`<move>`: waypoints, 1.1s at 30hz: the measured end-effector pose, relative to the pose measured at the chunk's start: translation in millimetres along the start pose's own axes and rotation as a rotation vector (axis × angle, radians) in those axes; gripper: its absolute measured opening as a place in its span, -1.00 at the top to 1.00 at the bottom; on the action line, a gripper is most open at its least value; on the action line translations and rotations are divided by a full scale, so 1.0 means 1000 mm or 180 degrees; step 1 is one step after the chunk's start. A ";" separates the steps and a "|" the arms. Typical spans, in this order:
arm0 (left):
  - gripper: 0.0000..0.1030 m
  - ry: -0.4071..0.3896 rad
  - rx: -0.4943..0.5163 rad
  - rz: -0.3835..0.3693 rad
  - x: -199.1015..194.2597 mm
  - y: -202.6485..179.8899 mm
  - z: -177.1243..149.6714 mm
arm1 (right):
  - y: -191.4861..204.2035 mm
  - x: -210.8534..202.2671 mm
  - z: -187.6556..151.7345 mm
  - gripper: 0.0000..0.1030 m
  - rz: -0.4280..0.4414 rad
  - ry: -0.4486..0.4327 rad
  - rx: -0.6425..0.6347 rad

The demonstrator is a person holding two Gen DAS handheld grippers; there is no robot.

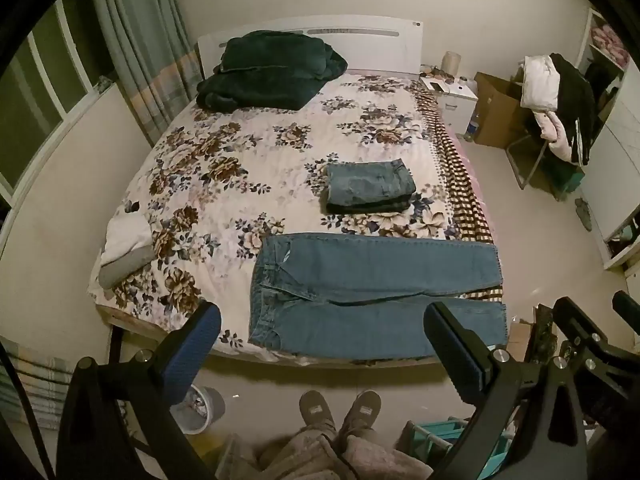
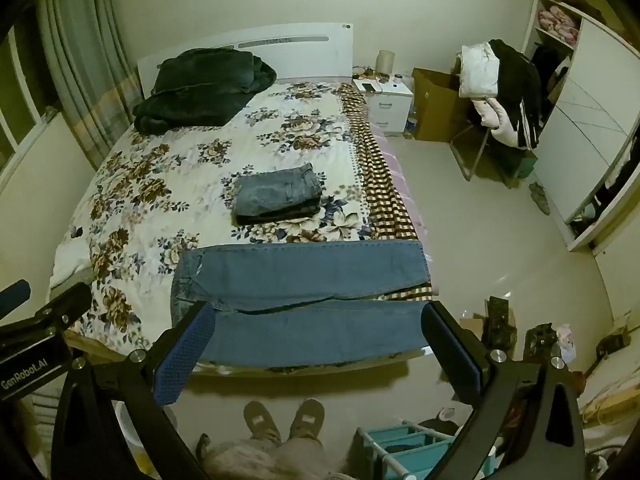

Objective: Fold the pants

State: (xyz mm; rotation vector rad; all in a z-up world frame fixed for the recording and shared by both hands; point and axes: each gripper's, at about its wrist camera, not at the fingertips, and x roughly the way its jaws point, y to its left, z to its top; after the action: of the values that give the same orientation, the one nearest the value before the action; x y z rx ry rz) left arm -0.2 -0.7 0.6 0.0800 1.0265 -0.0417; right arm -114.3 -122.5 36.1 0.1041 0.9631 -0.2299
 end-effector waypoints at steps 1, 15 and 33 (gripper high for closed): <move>-1.00 0.0008 -0.0031 -0.0063 0.000 0.002 0.000 | 0.000 0.000 0.001 -1.00 0.0001 -0.0005 0.0005; -1.00 0.0009 -0.0020 -0.0037 0.000 0.002 0.000 | -0.003 -0.004 0.005 -1.00 0.0027 -0.0015 0.0002; -1.00 -0.0001 -0.0021 -0.0018 -0.005 0.007 -0.010 | 0.010 -0.009 -0.008 -1.00 0.0053 -0.0013 -0.0091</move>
State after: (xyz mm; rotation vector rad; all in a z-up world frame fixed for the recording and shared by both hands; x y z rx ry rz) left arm -10.5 6.7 0.1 0.0710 1.0266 -0.0435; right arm -123.2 -110.4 38.8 0.0852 0.9607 -0.2009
